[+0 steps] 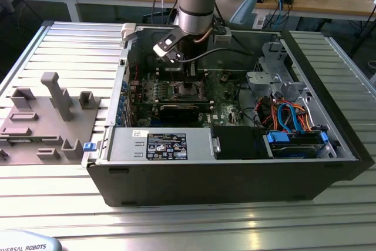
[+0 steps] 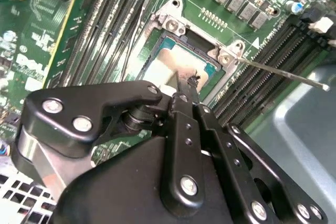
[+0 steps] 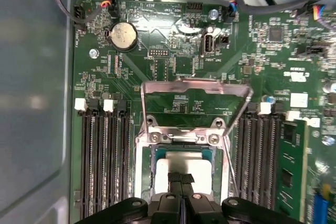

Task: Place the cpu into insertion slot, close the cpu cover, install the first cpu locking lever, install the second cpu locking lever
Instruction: 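Place the cpu into insertion slot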

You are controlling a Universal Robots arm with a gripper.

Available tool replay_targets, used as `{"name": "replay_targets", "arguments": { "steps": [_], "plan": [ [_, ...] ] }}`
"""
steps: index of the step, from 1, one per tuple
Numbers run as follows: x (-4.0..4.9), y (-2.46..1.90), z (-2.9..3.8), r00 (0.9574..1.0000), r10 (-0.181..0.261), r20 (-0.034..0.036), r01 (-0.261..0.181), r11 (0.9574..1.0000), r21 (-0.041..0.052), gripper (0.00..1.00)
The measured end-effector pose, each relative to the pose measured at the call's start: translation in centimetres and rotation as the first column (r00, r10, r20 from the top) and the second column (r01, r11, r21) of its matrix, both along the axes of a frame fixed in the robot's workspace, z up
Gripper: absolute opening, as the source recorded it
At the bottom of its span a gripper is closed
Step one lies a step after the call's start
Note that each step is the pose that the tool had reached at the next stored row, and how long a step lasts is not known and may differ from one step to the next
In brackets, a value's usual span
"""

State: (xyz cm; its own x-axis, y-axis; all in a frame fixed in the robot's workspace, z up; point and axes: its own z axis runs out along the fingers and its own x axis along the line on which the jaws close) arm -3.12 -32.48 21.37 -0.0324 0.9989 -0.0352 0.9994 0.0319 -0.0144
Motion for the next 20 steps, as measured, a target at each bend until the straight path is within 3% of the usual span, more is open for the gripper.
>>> {"name": "replay_targets", "arguments": {
  "steps": [6, 10, 13, 16, 20],
  "plan": [
    [0.04, -0.01, 1.73, 1.0, 0.0, -0.0001, 0.0, 1.0, 0.0017, 0.11],
    [0.04, 0.0, 3.91, 1.0, 0.0, -0.0001, 0.0, 1.0, 0.0077, 0.11],
    [0.04, -0.01, 5.07, 1.0, 0.0, -0.0002, 0.0, 0.9999, 0.0101, 0.11],
    [0.04, 0.0, 5.77, 1.0, 0.0, -0.0001, 0.0, 0.9999, 0.0133, 0.11],
    [0.04, 0.0, 5.82, 1.0, 0.0, -0.0001, 0.0, 0.9999, 0.0145, 0.11]
  ]
}}
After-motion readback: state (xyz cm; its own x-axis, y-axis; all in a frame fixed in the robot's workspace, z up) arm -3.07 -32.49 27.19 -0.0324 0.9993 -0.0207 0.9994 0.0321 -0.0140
